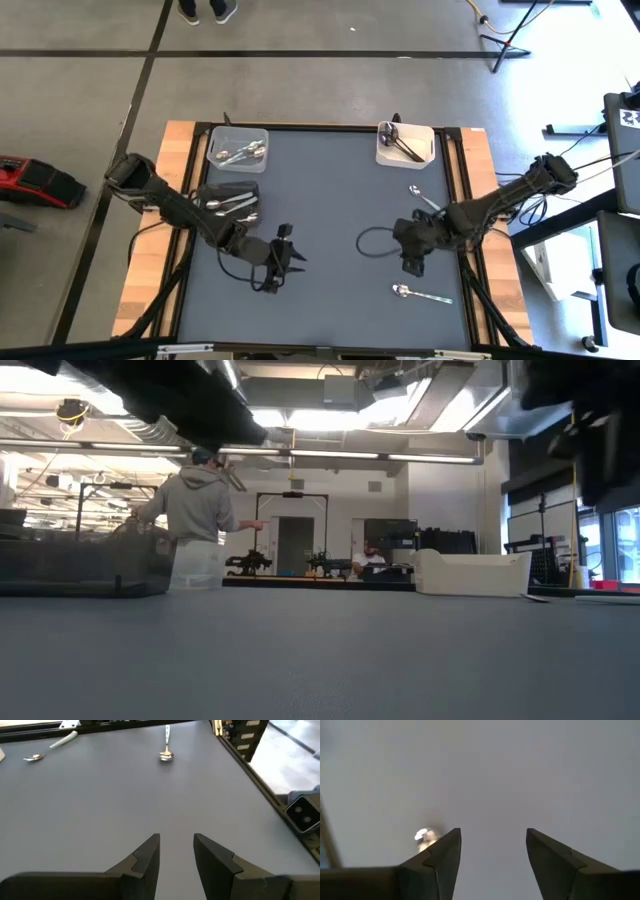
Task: Sort silverware by color (type)
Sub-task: Put the green spoon into the transparent bin
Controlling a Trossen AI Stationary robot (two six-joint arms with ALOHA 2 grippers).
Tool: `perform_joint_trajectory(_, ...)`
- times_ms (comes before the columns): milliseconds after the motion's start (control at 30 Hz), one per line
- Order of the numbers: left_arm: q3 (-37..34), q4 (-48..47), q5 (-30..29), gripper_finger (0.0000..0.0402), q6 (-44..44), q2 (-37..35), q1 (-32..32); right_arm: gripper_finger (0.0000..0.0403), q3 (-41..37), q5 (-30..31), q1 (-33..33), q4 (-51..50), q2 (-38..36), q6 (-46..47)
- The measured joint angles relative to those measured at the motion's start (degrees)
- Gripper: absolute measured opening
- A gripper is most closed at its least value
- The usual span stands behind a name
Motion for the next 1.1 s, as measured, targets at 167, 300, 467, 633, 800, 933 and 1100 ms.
perform_joint_trajectory(167,0.00,0.86,-2.61,0.0114,-1.99,0.00,-2.79,0.0199,0.00,0.19,9.26,1.49,0.73,8.73)
perform_joint_trajectory(300,0.00,0.87,-2.88,0.0114,-3.68,0.00,-4.25,0.0187,0.00,1.23,17.20,1.59,3.32,16.78)
perform_joint_trajectory(467,0.00,1.19,-3.68,0.0114,-4.10,0.00,-5.28,0.0173,0.00,1.65,25.91,2.51,8.31,25.14)
perform_joint_trajectory(633,0.00,1.17,-4.48,0.0114,-4.94,0.00,-5.36,0.0162,0.00,1.36,30.56,4.48,13.43,29.91)
perform_joint_trajectory(800,0.00,1.15,-4.52,0.0114,-4.92,0.00,-5.36,0.0152,0.00,1.16,31.37,5.77,17.62,29.99)
perform_joint_trajectory(933,0.00,1.13,-4.50,0.0114,-4.92,0.00,-5.36,0.0145,0.00,-0.06,31.31,5.82,20.67,29.64)
perform_joint_trajectory(1100,0.00,1.11,-4.48,0.0114,-4.90,0.00,-5.36,0.0134,-0.01,-0.88,31.31,7.37,23.08,29.37)
